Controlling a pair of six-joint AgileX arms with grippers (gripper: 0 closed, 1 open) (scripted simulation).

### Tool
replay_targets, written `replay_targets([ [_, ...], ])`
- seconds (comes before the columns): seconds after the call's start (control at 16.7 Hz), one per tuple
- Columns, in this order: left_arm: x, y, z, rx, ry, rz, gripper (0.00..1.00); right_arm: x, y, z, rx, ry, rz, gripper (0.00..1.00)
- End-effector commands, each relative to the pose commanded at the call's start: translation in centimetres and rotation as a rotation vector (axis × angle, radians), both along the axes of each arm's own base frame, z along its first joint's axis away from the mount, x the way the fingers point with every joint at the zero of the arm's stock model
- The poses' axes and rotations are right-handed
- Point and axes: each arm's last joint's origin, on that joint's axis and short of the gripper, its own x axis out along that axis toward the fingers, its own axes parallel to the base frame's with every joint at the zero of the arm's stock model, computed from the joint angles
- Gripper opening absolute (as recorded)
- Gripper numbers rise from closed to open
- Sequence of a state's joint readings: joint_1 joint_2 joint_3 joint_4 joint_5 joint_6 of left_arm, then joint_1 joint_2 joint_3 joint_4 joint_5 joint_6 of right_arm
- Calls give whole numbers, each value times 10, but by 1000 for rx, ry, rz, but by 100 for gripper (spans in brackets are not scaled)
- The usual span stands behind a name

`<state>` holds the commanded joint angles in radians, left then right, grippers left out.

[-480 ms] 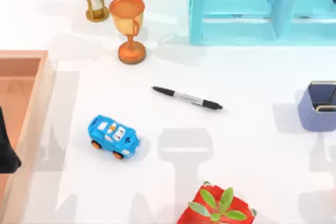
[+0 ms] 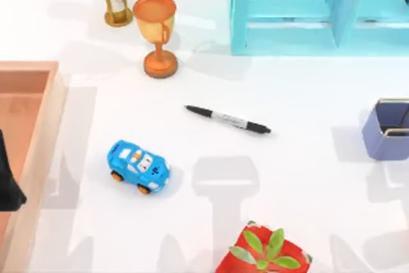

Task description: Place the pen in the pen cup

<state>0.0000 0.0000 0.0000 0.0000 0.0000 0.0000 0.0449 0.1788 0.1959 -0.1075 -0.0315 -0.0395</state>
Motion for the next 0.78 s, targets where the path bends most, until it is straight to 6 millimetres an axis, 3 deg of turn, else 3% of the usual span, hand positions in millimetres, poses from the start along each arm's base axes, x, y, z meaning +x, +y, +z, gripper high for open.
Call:
replay_targets([
  [0.18,0,0,0,0,0,0,100,12,7,43,-50,109,71,100],
  [0.36,0,0,0,0,0,0,100,39,17,90,-115,250,158,100],
  [0.6,0,0,0,0,0,0,100,103,42,141,-221,470,302,100],
  [0.78,0,0,0,0,0,0,100,165,72,157,-306,645,428,100],
])
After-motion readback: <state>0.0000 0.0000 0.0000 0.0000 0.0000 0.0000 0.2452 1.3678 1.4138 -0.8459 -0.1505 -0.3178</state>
